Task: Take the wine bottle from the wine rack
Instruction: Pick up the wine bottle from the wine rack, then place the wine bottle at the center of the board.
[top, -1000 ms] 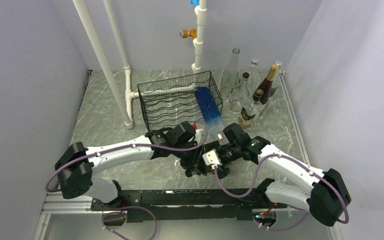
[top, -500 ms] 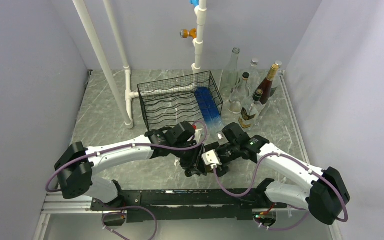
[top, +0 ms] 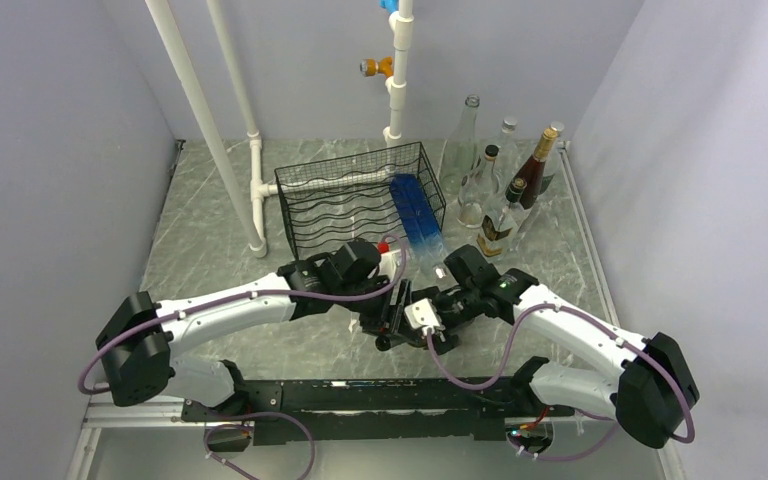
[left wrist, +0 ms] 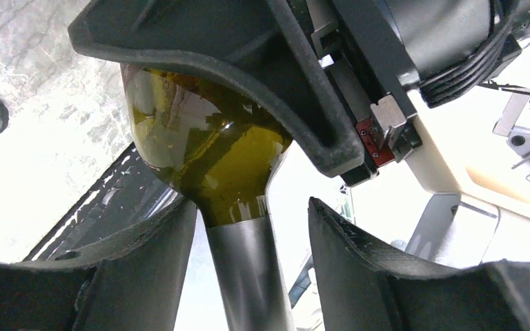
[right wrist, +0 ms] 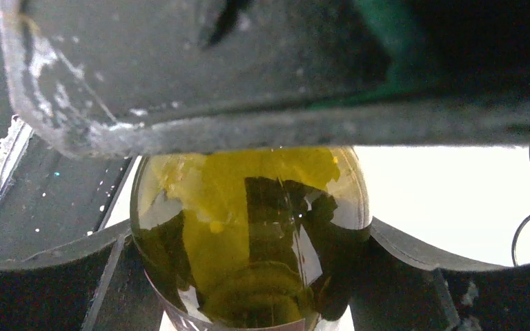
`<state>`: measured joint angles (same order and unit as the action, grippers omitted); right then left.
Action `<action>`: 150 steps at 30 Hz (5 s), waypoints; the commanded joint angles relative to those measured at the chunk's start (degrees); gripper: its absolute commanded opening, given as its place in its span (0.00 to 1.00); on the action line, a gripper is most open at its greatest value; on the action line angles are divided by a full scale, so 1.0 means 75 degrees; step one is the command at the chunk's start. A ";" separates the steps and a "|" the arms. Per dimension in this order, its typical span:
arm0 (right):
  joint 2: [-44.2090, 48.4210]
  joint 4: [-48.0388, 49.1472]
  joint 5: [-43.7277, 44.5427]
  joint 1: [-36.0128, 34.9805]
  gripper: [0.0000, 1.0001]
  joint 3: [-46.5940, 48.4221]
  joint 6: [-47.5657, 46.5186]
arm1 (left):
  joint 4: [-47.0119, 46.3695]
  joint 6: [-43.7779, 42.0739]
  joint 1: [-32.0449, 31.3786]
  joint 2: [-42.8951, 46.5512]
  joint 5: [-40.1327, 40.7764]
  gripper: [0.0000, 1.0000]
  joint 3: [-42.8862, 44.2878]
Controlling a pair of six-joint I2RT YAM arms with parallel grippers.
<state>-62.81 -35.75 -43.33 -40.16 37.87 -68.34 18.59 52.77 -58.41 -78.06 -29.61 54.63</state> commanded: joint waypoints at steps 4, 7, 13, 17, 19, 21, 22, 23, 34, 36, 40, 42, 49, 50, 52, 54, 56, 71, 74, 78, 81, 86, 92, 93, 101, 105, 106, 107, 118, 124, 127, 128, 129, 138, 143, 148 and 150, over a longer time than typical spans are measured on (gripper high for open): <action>0.0060 -0.0074 -0.0529 0.0158 0.03 0.0462 0.0113 | -0.0551 -0.0183 0.0061 0.0556 -0.0134 0.66 -0.0036; 0.0142 -0.0182 -0.0731 0.0289 0.02 0.0505 0.0100 | -0.0423 -0.0300 0.0092 0.0791 -0.0069 0.69 -0.0102; 0.0322 -0.0367 -0.1125 0.0602 0.02 0.0592 0.0082 | -0.0189 -0.0519 0.0156 0.1303 0.0102 0.76 -0.0237; 0.0411 -0.0466 -0.1346 0.0773 0.02 0.0610 0.0057 | -0.0064 -0.0629 0.0171 0.1477 0.0173 0.78 -0.0243; 0.0435 -0.0531 -0.1419 0.0855 0.02 0.0617 0.0027 | -0.0041 -0.0671 0.0171 0.1575 0.0259 0.78 -0.0241; 0.0463 -0.0579 -0.1489 0.0924 0.02 0.0629 0.0002 | -0.0046 -0.0693 0.0171 0.1675 0.0361 0.78 -0.0224; 0.0480 -0.0607 -0.1513 0.0956 0.02 0.0634 -0.0002 | -0.0046 -0.0721 0.0171 0.1738 0.0402 0.78 -0.0213; 0.0484 -0.0641 -0.1547 0.0986 0.02 0.0643 -0.0021 | -0.0037 -0.0749 0.0171 0.1791 0.0457 0.78 -0.0192; 0.0541 -0.1302 -0.1923 0.1419 0.01 0.0833 -0.0444 | -0.0538 -0.1071 0.0183 0.2465 0.1143 0.87 -0.0395; 0.0544 -0.1383 -0.1965 0.1466 0.01 0.0834 -0.0528 | -0.0862 -0.1081 0.0183 0.2626 0.1194 0.88 -0.0526; 0.0541 -0.1472 -0.2020 0.1537 0.01 0.0854 -0.0580 | -0.1318 -0.1170 0.0183 0.2970 0.1394 0.91 -0.0756; 0.0563 -0.1500 -0.2068 0.1594 0.01 0.0867 -0.0591 | -0.1493 -0.1301 0.0176 0.3149 0.1497 0.91 -0.0896; 0.0661 -0.1573 -0.2387 0.1898 0.01 0.0907 -0.0530 | -0.3403 -0.2152 0.0180 0.4109 0.1709 0.93 -0.2107; 0.0673 -0.1568 -0.2441 0.1945 0.01 0.0915 -0.0499 | -0.3740 -0.2311 0.0183 0.4257 0.1693 0.93 -0.2304; 0.0686 -0.1556 -0.2543 0.2026 0.01 0.0916 -0.0428 | -0.4392 -0.2646 0.0172 0.4522 0.1680 0.93 -0.2685; 0.0686 -0.1533 -0.2633 0.2110 0.00 0.0926 -0.0362 | -0.4933 -0.3082 0.0171 0.4778 0.1732 0.93 -0.3059; 0.0673 -0.1527 -0.2739 0.2188 0.00 0.0939 -0.0309 | -0.5360 -0.3446 0.0152 0.4967 0.1750 0.93 -0.3364; 0.0663 -0.1363 -0.3618 0.2817 0.00 0.0942 0.0163 | -0.8577 -0.6611 -0.0938 0.4431 0.2948 0.99 -0.4661; 0.0651 -0.1374 -0.3754 0.2884 0.00 0.0932 0.0176 | -0.9422 -0.6910 -0.1059 0.3694 0.3033 1.00 -0.4578; 0.0662 -0.1364 -0.3851 0.2949 0.00 0.0917 0.0180 | -1.0575 -0.7259 -0.1174 0.2771 0.3302 1.00 -0.4431; 0.0686 -0.1341 -0.3889 0.2994 0.01 0.0904 0.0210 | -1.1352 -0.7230 -0.1188 0.2131 0.3436 1.00 -0.4315; 0.0662 -0.1294 -0.3906 0.3017 0.01 0.0881 0.0250 | -1.2591 -0.7083 -0.1232 0.1236 0.3447 0.98 -0.4110; 0.0657 -0.1246 -0.3926 0.3017 0.01 0.0869 0.0308 | -1.3559 -0.6597 -0.1248 0.0427 0.3233 0.93 -0.3872; 0.0662 -0.1237 -0.3940 0.3022 0.01 0.0869 0.0310 | -1.3652 -0.6538 -0.1247 0.0303 0.3187 0.92 -0.3820; 0.0675 -0.1240 -0.4016 0.3068 0.01 0.0869 0.0332 | -1.4170 -0.6065 -0.1247 -0.0516 0.3041 0.78 -0.3404; 0.0686 -0.1234 -0.4061 0.3087 0.01 0.0879 0.0345 | -1.4286 -0.5908 -0.1247 -0.0736 0.3022 0.67 -0.3315; 0.0682 -0.1234 -0.4082 0.3092 0.01 0.0881 0.0355 | -1.4327 -0.5882 -0.1250 -0.0771 0.3023 0.66 -0.3306; 0.0676 -0.1223 -0.4095 0.3096 0.01 0.0881 0.0364 | -1.4356 -0.5845 -0.1247 -0.0812 0.3016 0.66 -0.3301; 0.0685 -0.1176 -0.4279 0.3216 0.01 0.0892 0.0490 | -1.4524 -0.5670 -0.1247 -0.1224 0.2774 0.54 -0.3081; 0.0669 -0.1126 -0.4266 0.3223 0.04 0.0831 0.0517 | -1.4279 -0.5711 -0.1240 -0.1073 0.2758 0.00 -0.3002; 0.0675 -0.1020 -0.4265 0.3214 0.13 0.0762 0.0603 | -1.4184 -0.5682 -0.1244 -0.0968 0.2803 0.00 -0.2962; 0.0685 -0.1003 -0.4265 0.3221 0.17 0.0753 0.0611 | -1.4183 -0.5659 -0.1240 -0.0935 0.2838 0.00 -0.2950; 0.0679 -0.0994 -0.4260 0.3228 0.22 0.0752 0.0621 | -1.4141 -0.5630 -0.1236 -0.0891 0.2892 0.00 -0.2938; 0.0740 -0.1010 -0.4290 0.3231 0.65 0.0706 0.0570 | -1.3387 -0.5652 -0.1238 -0.0289 0.3311 0.00 -0.2847; 0.0770 -0.1031 -0.4294 0.3222 0.79 0.0705 0.0548 | -1.3118 -0.5654 -0.1239 -0.0145 0.3324 0.00 -0.2753; 0.0845 -0.1035 -0.4299 0.3234 0.87 0.0690 0.0557 | -1.2904 -0.5652 -0.1235 0.0103 0.3314 0.00 -0.2726; 0.0843 -0.1056 -0.4293 0.3240 0.88 0.0693 0.0541 | -1.2796 -0.5673 -0.1235 0.0237 0.3323 0.00 -0.2715</action>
<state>-57.49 -45.47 -72.53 -16.19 41.65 -62.78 -72.40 9.72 -67.64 -80.95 -5.63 31.31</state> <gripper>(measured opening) 0.870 0.359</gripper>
